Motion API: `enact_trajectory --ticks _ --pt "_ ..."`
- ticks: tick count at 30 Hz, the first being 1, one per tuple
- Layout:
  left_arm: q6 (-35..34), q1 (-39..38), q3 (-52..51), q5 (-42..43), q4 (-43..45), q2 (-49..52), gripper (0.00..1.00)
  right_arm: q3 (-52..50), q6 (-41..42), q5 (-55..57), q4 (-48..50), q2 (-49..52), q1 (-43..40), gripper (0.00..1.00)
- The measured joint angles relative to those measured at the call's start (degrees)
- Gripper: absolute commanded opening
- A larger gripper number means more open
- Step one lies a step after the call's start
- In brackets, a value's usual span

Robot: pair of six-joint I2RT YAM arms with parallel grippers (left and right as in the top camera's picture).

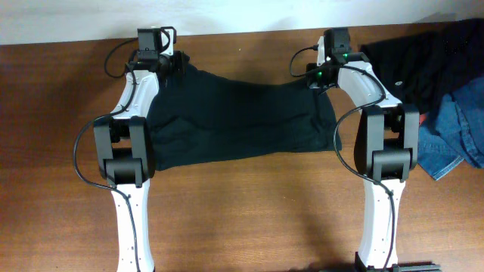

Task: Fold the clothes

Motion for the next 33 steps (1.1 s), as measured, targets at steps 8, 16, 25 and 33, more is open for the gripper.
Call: enact_trajectory --ticks 8,16,25,33 --pt "0.0 0.0 0.0 0.0 -2.2 -0.4 0.01 0.0 0.0 0.0 -0.2 0.0 0.0 0.04" --pt "0.0 0.0 0.0 -0.2 -3.9 -2.8 0.01 0.0 0.0 0.0 -0.5 -0.1 0.0 0.04" --pt "0.0 0.0 0.2 -0.2 -8.7 -6.4 0.01 0.0 0.0 0.0 -0.7 -0.1 0.0 0.05" --pt "0.0 0.4 0.3 -0.2 -12.5 -6.9 0.01 0.0 -0.1 0.0 0.1 -0.1 0.0 0.20"
